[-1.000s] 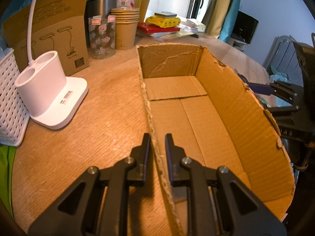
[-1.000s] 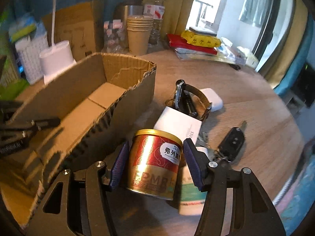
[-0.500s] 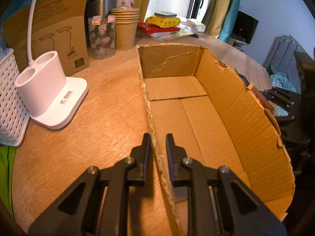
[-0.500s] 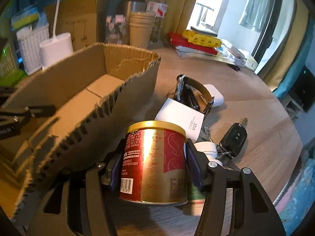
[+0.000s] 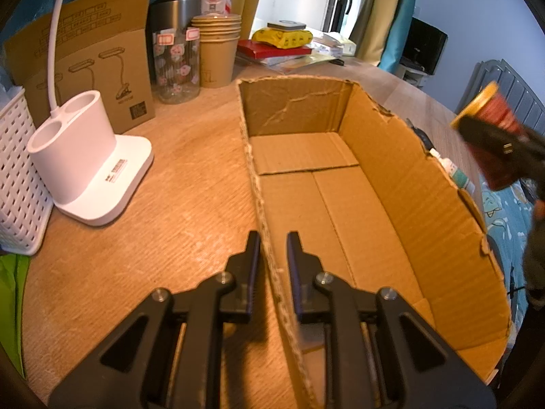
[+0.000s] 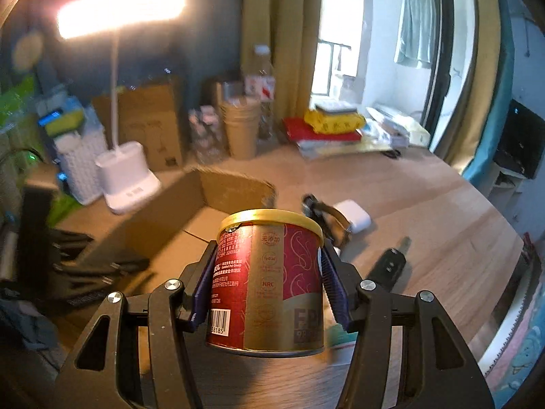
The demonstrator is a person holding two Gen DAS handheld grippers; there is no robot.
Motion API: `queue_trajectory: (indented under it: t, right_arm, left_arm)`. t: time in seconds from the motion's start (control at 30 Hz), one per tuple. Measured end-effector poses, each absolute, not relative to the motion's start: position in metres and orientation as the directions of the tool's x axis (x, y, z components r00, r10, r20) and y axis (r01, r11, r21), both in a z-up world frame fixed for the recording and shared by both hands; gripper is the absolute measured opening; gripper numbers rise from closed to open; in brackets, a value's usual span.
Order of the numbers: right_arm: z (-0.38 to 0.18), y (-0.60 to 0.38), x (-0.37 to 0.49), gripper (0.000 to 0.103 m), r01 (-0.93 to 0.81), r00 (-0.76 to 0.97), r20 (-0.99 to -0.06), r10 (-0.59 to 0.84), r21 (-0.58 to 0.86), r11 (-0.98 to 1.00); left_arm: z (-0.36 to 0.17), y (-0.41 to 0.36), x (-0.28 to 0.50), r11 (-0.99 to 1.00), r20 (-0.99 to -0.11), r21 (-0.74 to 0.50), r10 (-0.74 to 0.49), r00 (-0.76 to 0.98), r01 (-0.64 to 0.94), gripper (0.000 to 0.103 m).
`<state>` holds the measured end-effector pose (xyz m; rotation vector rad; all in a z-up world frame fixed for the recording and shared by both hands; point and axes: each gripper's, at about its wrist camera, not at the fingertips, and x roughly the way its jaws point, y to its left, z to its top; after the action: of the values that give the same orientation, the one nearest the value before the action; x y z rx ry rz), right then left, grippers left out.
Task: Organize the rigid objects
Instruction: 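Lift the red can with the right gripper and carry it over the box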
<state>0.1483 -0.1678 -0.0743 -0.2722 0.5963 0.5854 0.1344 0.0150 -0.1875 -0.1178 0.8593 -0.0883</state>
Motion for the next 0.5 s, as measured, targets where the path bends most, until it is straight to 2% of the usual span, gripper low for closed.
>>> queue_trajectory:
  t: [0.23,0.5]
  right_arm:
    - [-0.060,-0.144,0.115,0.060,-0.650,0.645,-0.578,0.501,-0.070,0.756]
    - [-0.071,-0.119,0.092,0.060,-0.710,0.580,-0.604,0.546,-0.047,0.703]
  left_arm:
    - [-0.188,0.014,0.134,0.990,-0.750,-0.139,-0.125,0.650,0.030,0.017]
    - [-0.187,0.015,0.134,0.990,-0.749,-0.138,-0.125,0.650,0.031,0.017]
